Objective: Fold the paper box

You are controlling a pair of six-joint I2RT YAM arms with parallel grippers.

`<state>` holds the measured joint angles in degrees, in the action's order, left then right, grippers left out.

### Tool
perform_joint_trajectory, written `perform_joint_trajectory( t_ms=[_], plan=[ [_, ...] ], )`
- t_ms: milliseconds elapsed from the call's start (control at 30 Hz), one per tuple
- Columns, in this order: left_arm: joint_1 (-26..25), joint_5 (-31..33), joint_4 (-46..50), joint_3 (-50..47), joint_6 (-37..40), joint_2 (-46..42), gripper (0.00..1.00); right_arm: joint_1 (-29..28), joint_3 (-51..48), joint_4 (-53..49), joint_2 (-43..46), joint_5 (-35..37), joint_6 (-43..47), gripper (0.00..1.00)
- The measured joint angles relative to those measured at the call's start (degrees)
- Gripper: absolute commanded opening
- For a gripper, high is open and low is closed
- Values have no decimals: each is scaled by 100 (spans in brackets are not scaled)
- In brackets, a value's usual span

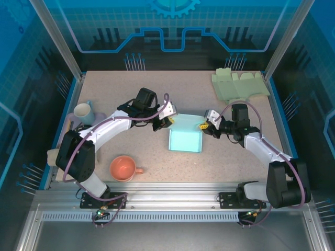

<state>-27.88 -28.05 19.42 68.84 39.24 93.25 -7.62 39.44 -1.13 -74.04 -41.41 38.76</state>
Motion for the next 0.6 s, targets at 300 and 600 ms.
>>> perform_joint_trajectory(
  t_ms=[300, 600],
  plan=[
    [2, 240, -216, 0, -111, 0, 20, -11, 0, -205, 13, -221, 92, 0],
    [61, 562, -1659, -769, -1749, -732, 54, -175, -4, 518, 7, 92, -96, 0]
  ],
)
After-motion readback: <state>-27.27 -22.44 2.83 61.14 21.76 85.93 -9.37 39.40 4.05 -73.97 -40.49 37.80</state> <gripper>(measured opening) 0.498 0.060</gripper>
